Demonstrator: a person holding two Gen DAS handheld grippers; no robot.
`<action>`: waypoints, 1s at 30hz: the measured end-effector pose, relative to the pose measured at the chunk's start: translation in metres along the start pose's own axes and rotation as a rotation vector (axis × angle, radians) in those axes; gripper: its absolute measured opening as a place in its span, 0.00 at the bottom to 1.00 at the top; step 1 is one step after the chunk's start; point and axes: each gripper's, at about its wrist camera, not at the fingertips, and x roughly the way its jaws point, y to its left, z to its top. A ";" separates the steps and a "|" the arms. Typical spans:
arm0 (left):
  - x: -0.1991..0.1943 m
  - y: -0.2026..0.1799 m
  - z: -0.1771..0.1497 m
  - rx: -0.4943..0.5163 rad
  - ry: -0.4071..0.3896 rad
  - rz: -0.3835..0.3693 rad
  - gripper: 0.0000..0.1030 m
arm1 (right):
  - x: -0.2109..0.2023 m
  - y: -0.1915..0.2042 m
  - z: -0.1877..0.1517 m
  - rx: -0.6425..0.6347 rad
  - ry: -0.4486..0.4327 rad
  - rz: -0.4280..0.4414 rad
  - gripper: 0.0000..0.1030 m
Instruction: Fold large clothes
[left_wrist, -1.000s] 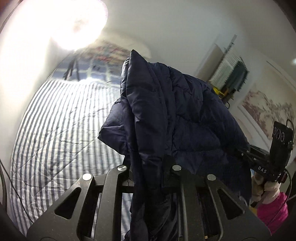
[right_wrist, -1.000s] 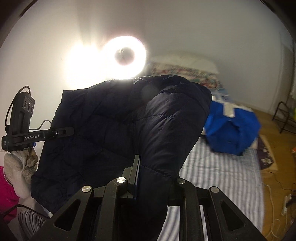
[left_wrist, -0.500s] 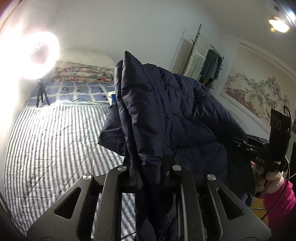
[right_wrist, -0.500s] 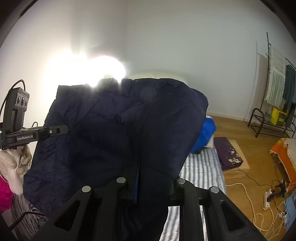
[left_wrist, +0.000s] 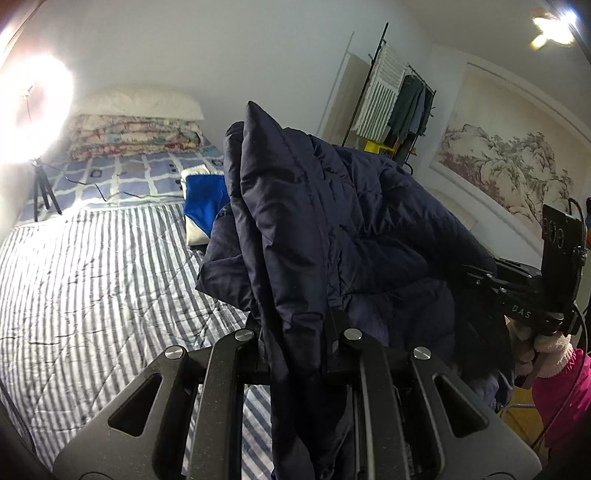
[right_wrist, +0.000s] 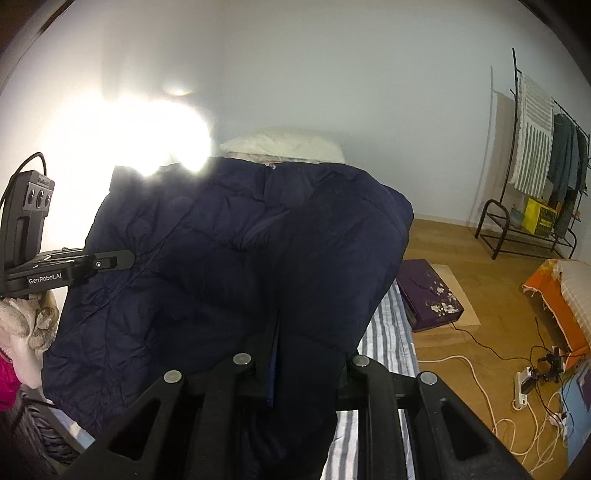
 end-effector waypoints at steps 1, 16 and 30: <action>0.006 0.000 0.001 -0.001 0.007 0.001 0.13 | 0.004 -0.003 0.000 0.002 0.005 -0.002 0.18; 0.134 0.059 0.090 -0.038 -0.008 0.031 0.13 | 0.120 -0.048 0.076 -0.049 -0.001 -0.045 0.17; 0.285 0.176 0.197 -0.169 -0.065 0.059 0.13 | 0.335 -0.091 0.187 -0.156 -0.034 -0.112 0.17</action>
